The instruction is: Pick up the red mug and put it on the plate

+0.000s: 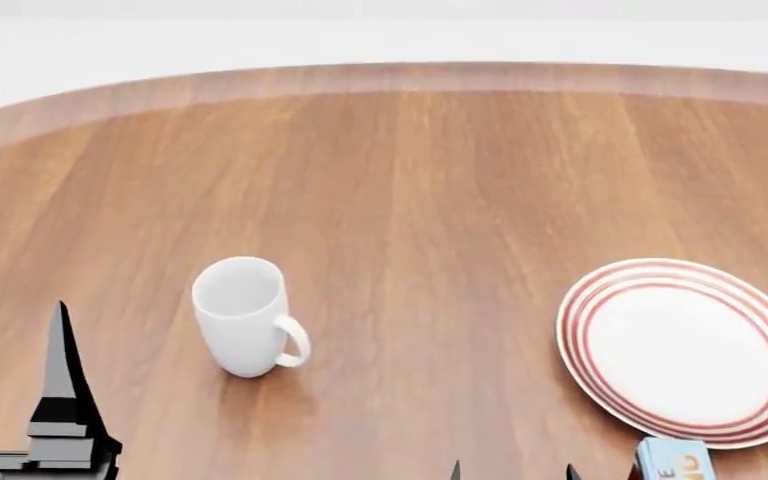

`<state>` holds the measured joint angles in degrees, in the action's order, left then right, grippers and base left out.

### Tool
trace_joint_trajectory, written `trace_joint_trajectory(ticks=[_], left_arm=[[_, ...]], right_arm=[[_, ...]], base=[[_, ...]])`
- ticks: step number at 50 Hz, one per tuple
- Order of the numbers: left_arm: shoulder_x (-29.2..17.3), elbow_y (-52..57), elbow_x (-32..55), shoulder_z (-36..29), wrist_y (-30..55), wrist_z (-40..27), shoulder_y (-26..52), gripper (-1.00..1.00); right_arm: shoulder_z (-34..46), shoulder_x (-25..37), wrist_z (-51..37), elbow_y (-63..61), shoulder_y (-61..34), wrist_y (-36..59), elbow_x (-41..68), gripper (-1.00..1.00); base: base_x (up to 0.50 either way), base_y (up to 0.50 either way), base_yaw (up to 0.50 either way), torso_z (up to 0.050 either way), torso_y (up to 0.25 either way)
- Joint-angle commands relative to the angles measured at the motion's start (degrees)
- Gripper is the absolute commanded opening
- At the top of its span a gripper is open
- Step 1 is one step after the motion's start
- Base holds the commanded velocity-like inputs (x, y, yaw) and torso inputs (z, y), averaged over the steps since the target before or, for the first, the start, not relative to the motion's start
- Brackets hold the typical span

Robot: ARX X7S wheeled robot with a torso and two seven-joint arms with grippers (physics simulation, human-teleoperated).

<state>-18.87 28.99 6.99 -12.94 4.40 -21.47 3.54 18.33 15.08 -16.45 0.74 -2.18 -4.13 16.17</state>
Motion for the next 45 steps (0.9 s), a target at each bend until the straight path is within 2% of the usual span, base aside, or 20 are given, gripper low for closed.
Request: trace_joint_trajectory(ticks=[1, 45], left_arm=[[-0.17, -0.04, 0.11, -0.15, -0.01, -0.19, 0.1, 1.0], [-0.88, 0.19, 0.47, -0.63, -0.01, -0.96, 0.21, 1.0]], right_arm=[[0.21, 0.11, -0.07, 0.36, -0.11, -0.34, 0.15, 1.0], [1.12, 0.78, -0.89, 0.17, -0.35, 0.12, 0.62, 1.0]], base=[[0.14, 0.0, 0.0, 0.0, 0.0], [0.15, 0.0, 0.0, 0.0, 0.0]])
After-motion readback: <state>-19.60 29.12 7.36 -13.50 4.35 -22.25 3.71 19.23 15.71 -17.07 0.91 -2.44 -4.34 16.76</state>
